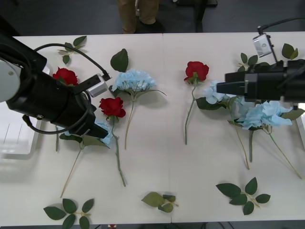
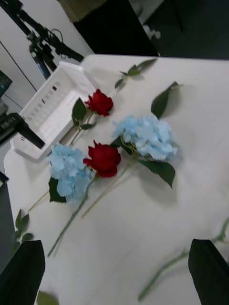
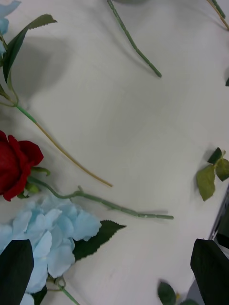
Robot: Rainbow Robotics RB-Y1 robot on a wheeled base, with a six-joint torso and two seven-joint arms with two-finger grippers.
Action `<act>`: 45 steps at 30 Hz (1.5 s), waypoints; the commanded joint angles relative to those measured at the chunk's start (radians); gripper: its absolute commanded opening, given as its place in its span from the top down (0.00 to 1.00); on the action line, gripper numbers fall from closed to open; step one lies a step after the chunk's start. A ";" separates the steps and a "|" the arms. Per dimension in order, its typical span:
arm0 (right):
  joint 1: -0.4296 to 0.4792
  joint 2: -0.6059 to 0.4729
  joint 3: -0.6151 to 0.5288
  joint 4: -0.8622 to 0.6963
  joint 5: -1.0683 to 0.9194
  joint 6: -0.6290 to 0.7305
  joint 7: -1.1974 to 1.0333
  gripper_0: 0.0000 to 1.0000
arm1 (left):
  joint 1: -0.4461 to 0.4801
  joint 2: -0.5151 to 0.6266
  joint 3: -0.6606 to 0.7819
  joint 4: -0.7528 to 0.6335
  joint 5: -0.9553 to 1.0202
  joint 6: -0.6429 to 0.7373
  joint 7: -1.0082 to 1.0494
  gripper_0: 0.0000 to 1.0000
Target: Place the red flowers into the right box and the blue flowers into the left box. If a person shows an open palm, hand one flower to the person first, then continue sorting.
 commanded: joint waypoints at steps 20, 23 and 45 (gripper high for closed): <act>0.514 -0.378 -0.010 -0.071 0.177 -0.298 0.117 0.12 | -0.120 0.213 -0.142 0.323 -0.147 -0.035 0.640 0.04; 0.528 -0.377 0.011 -0.072 0.231 -0.339 0.129 0.12 | -0.120 0.213 -0.142 0.388 -0.161 -0.078 0.631 0.04; 0.246 -0.348 0.445 0.179 0.421 -0.641 0.092 0.13 | -0.336 0.086 -0.315 0.850 -0.206 -0.414 0.632 0.04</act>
